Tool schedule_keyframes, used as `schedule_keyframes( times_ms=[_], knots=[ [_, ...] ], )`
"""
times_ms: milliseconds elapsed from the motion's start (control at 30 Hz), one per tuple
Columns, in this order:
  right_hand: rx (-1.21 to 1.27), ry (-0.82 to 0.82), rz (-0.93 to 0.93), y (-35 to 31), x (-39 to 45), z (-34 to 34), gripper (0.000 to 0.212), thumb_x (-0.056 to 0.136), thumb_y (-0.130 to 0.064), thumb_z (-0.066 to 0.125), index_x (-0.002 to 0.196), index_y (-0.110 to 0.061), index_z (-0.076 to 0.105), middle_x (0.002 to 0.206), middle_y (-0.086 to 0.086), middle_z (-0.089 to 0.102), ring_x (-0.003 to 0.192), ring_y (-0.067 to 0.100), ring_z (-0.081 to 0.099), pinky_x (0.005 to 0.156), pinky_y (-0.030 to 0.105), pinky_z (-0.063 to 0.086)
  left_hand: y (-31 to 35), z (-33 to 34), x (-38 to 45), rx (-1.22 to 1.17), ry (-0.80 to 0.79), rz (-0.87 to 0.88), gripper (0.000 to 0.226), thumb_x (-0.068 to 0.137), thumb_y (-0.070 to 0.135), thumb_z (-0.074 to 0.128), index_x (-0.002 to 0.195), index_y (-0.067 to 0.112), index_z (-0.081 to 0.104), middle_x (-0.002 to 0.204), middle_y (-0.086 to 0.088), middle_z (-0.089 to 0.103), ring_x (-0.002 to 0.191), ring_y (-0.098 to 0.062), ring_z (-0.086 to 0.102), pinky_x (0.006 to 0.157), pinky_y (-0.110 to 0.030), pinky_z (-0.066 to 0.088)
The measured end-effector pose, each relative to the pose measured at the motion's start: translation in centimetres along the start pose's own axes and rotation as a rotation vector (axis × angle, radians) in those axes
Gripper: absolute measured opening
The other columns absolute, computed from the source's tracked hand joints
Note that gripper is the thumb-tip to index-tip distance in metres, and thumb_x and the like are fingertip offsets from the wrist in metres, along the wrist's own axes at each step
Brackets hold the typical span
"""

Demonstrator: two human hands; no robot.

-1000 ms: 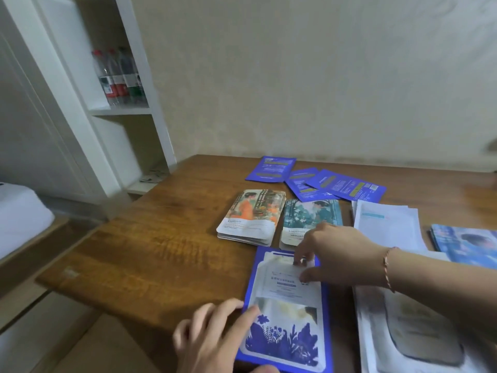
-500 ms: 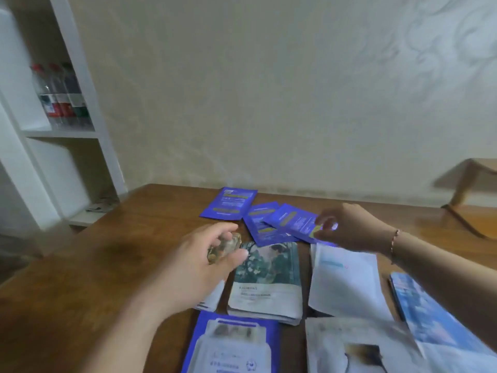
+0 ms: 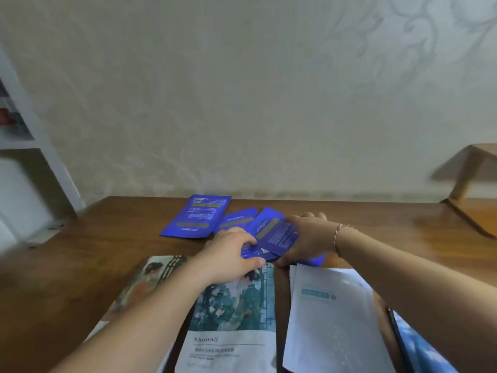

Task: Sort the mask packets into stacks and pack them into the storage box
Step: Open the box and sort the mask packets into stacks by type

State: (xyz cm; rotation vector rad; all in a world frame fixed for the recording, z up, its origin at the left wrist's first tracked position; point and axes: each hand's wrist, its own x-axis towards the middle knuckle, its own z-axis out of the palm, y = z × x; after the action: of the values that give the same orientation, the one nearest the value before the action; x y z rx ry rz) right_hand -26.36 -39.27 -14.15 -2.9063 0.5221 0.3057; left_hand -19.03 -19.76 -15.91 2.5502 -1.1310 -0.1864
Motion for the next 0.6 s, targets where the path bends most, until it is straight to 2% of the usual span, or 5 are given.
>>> schedule_keyframes(
  times_ms=[133,267,367,500,600],
  knots=[
    [-0.004,0.078,-0.056,0.2,-0.3,-0.1,0.1,0.067,-0.068,0.069,0.148,-0.028,0.028,0.135,0.005,0.046,0.126,0.028,0.038,0.104,0.033,0.03,-0.4,-0.3,-0.3,-0.117,0.084,0.017,0.049,0.082,0.04,0.074,0.125,0.023,0.059,0.128,0.011,0.047,0.122,-0.006,0.044,0.097,-0.016,0.031],
    [0.025,0.179,-0.146,0.1,-1.5,0.0,0.048,0.074,-0.047,0.066,0.119,-0.032,0.058,0.093,-0.003,0.061,0.082,0.02,0.057,0.072,0.024,0.04,-0.5,-1.1,-0.2,-0.212,0.085,-0.081,0.05,0.088,0.034,0.069,0.133,0.022,0.053,0.133,0.008,0.046,0.12,-0.01,0.05,0.085,-0.019,0.041],
    [-0.183,0.329,-0.211,-0.3,-2.4,0.0,0.029,0.079,-0.038,0.058,0.106,-0.033,0.065,0.099,0.001,0.064,0.087,0.027,0.06,0.066,0.026,0.04,-0.3,-1.8,0.2,-0.365,0.106,-0.205,0.038,0.093,0.02,0.058,0.131,0.023,0.054,0.124,0.003,0.054,0.098,-0.019,0.063,0.061,-0.017,0.044],
    [-0.375,0.609,-0.334,0.2,-2.4,-0.6,0.017,0.082,-0.029,0.051,0.089,-0.02,0.064,0.082,0.005,0.068,0.076,0.033,0.064,0.055,0.028,0.034,-0.2,-2.4,-0.2,-0.693,0.231,-0.317,0.039,0.093,0.004,0.051,0.13,0.016,0.054,0.13,-0.004,0.056,0.091,-0.014,0.062,0.081,-0.03,0.053],
    [-0.181,0.892,-0.554,1.6,-3.2,-1.0,0.016,0.078,-0.027,0.051,0.071,-0.02,0.064,0.061,-0.002,0.065,0.048,0.025,0.061,0.041,0.018,0.034,1.0,-3.5,-2.9,-1.281,0.205,-0.357,0.047,0.095,-0.004,0.05,0.14,0.008,0.041,0.121,-0.013,0.057,0.099,-0.03,0.067,0.079,-0.036,0.059]
  ],
)
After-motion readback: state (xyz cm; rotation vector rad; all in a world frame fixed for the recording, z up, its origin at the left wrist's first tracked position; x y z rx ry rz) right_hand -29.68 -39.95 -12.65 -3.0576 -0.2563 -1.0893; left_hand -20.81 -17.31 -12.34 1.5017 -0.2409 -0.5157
